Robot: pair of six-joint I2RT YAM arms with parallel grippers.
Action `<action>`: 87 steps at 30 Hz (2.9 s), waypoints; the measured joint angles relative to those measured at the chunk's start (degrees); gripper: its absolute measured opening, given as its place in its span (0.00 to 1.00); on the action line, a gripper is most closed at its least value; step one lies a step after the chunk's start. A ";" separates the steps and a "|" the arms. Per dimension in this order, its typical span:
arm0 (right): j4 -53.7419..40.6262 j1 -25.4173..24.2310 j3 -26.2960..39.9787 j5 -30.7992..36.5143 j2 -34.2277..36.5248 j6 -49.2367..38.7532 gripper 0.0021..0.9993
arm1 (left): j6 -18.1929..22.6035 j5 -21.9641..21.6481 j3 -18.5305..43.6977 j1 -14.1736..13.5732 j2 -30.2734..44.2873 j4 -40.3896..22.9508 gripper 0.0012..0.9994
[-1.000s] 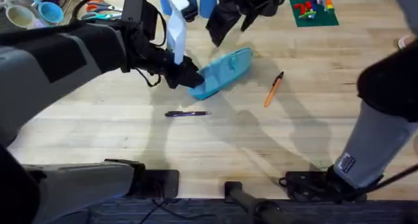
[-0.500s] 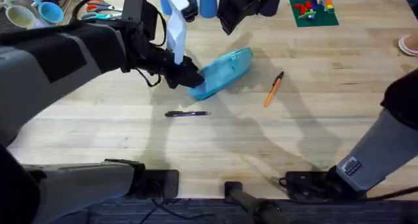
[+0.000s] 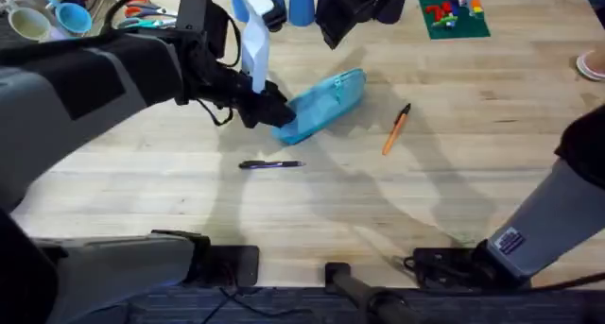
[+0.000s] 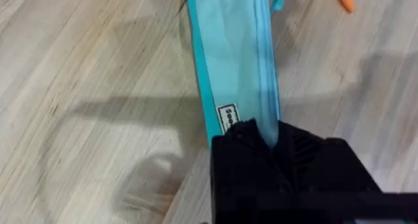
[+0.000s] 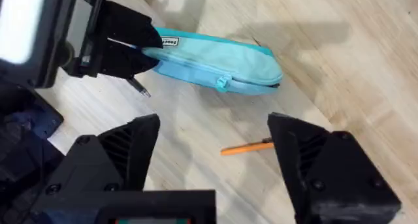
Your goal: Unzip the bag, pick up the pens from the table one at a time and place them inside, then zip the bag closed.
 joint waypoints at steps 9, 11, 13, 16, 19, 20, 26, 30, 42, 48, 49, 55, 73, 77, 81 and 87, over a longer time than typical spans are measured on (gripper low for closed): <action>2.13 -0.92 -5.00 0.00 -7.73 0.15 1.00 | 0.00 0.00 0.00 0.00 0.00 0.00 0.04; 3.60 -1.53 -7.91 0.00 -10.04 0.15 1.00 | 0.00 0.00 0.00 0.00 0.00 0.00 0.04; 5.36 -2.29 -11.23 0.00 -12.44 0.15 1.00 | 0.00 0.00 0.00 0.00 0.00 0.00 0.04; 7.88 -3.33 -16.00 0.02 -15.83 0.15 1.00 | 0.00 0.00 0.00 0.00 0.00 0.00 0.04; 10.67 -3.89 -21.21 0.02 -19.56 0.15 1.00 | 0.00 0.00 0.00 0.00 0.00 0.00 0.04; 11.70 -3.89 -23.28 0.02 -21.16 0.15 1.00 | 0.00 0.00 0.00 0.00 0.00 0.00 0.04; 17.01 -3.89 -33.71 0.00 -28.80 0.67 1.00 | 0.00 0.00 0.00 0.00 -0.02 0.00 0.04; 20.63 -3.89 -39.54 0.02 -32.11 2.95 1.00 | 0.00 0.00 0.00 0.00 0.00 0.00 0.04; 32.33 0.40 -55.63 0.15 -33.17 11.16 1.00 | 0.00 0.00 0.00 0.00 -0.02 0.00 0.04; 41.86 1.66 -61.86 2.66 -33.17 16.94 1.00 | 0.00 0.01 0.00 0.00 0.00 0.00 0.04; 43.17 1.80 -62.79 3.04 -33.17 17.46 1.00 | 0.00 0.00 0.00 0.00 -0.02 0.00 0.04; 44.65 2.56 -65.66 3.72 -31.80 19.08 1.00 | 0.00 0.00 0.00 0.00 0.00 0.00 0.04; 56.43 2.56 -65.96 3.89 -20.19 29.65 1.00 | 0.00 0.00 0.00 0.00 0.00 0.00 0.04; 58.27 2.56 -65.99 3.89 -19.04 30.16 0.99 | 0.00 0.00 0.00 0.00 0.00 0.00 0.04; 59.97 2.56 -66.05 3.89 -18.90 30.18 0.98 | 0.00 -0.02 0.00 0.00 0.00 0.05 0.04; 60.89 2.56 -66.07 3.89 -18.80 30.18 0.89 | 0.00 -0.06 0.00 0.00 0.00 0.17 0.04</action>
